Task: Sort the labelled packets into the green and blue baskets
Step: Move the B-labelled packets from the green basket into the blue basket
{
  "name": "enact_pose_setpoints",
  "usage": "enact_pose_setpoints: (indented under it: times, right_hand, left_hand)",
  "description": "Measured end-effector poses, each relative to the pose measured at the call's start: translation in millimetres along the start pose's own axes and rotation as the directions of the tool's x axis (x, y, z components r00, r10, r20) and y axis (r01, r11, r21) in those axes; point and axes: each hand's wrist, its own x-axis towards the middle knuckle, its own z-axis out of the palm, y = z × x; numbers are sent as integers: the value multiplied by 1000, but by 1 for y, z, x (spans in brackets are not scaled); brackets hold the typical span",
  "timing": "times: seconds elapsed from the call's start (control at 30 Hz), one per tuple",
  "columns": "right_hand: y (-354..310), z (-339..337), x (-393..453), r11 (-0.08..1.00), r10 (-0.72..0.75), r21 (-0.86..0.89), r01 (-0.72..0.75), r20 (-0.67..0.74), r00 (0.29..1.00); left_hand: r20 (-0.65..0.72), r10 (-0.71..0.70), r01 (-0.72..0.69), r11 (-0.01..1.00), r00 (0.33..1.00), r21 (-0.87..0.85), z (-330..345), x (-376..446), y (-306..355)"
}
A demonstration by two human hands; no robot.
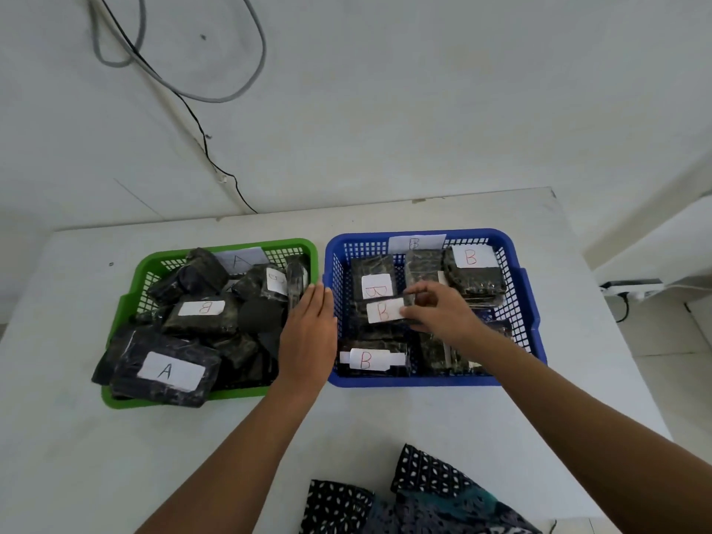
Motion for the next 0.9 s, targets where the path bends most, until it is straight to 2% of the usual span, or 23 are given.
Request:
enact_pose_setpoints:
  times: [0.1, 0.23, 0.4, 0.5, 0.63, 0.77, 0.9]
  right_hand:
    - [10, 10, 3, 952, -82, -299, 72, -22, 996]
    - [17, 20, 2, 889, -171, -433, 146, -20, 985]
    - [19, 28, 0, 767, -237, -601, 222, 56, 970]
    - [18, 33, -4, 732, -266, -631, 257, 82, 961]
    - [8, 40, -5, 738, -319, -618, 271, 35, 947]
    - [-15, 61, 0, 679, -439, -632, 374, 59, 897]
    - [-44, 100, 5, 582, -533, -644, 497, 160, 831]
  left_hand:
    - [-67, 76, -72, 995, 995, 68, 1, -5, -9]
    - [-51, 84, -78, 990, 995, 114, 6, -8, -6]
    - [-58, 76, -73, 996, 995, 52, 4, -8, -7]
    - [-84, 71, -77, 995, 994, -69, 1, -9, -12]
    - [-113, 31, -60, 965, 993, -257, -11, -15, -30]
    - [-196, 6, -53, 971, 981, -234, -30, -16, -62]
    - [-218, -72, 34, 985, 973, -172, -50, -19, -98]
